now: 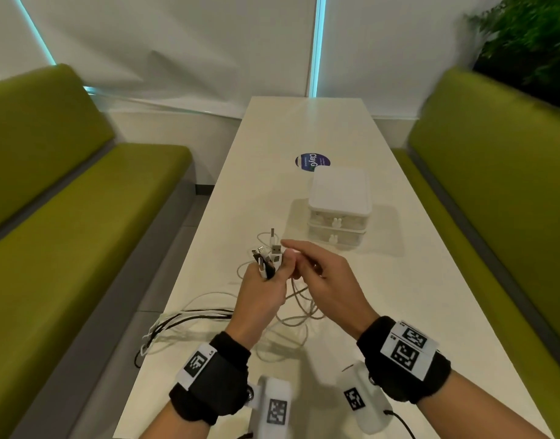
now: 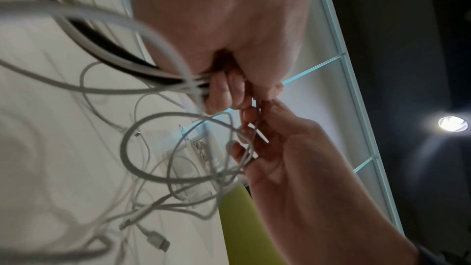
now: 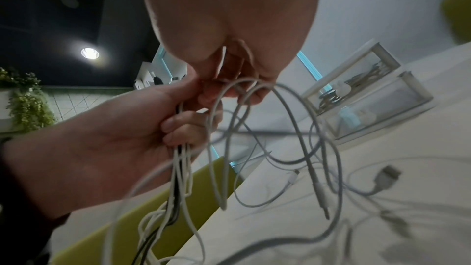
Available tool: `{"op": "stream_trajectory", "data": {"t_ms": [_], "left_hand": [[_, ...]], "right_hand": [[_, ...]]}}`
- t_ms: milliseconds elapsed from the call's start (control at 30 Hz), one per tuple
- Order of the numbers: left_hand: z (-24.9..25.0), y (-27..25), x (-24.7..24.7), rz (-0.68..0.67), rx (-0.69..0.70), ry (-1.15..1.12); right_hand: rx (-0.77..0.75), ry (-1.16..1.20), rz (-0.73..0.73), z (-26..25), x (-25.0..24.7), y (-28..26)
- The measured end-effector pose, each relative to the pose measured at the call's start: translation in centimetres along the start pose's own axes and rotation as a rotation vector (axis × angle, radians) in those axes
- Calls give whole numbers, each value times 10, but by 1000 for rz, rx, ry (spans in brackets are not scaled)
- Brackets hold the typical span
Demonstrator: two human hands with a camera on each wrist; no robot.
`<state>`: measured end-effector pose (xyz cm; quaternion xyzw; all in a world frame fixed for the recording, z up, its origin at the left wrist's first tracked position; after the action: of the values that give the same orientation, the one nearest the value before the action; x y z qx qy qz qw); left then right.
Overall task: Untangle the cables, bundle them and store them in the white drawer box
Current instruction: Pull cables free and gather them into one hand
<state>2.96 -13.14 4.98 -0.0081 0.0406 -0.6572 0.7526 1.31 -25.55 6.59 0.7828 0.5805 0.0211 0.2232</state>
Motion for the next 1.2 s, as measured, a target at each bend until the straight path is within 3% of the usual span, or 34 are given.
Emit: {"op": "stream_trajectory", "data": {"t_ms": [133, 233, 367, 567, 700, 867, 1000, 1200], "left_hand": [[2, 4, -5, 63, 34, -31], [14, 7, -14, 121, 42, -213], [25, 16, -28, 172, 111, -333], [37, 25, -47, 170, 38, -552], [37, 19, -49, 142, 70, -421], [18, 9, -41, -2, 76, -203], [6, 6, -37, -24, -36, -266], [5, 4, -35, -110, -76, -260]], "right_hand": [[0, -76, -100, 0, -7, 6], [-27, -246, -245, 5, -8, 5], [-23, -515, -243, 21, -10, 3], [-94, -759, -422, 22, 1, -12], [-17, -713, -406, 25, 3, -12], [-10, -586, -370, 17, 1, -8], [15, -651, -363, 21, -1, -10], [-61, -870, -442, 16, 6, -17]]}}
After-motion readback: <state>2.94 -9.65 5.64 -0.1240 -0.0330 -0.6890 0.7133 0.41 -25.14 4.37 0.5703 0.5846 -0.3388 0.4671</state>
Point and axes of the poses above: each hand's wrist, its own y-axis towards the middle knuckle, its own x-axis out of the palm, z = x × y, the point moved 3 cm from there along y, towards the middle knuckle, and after that the axes turned 15 degrees about z, right-handed, at the moved point
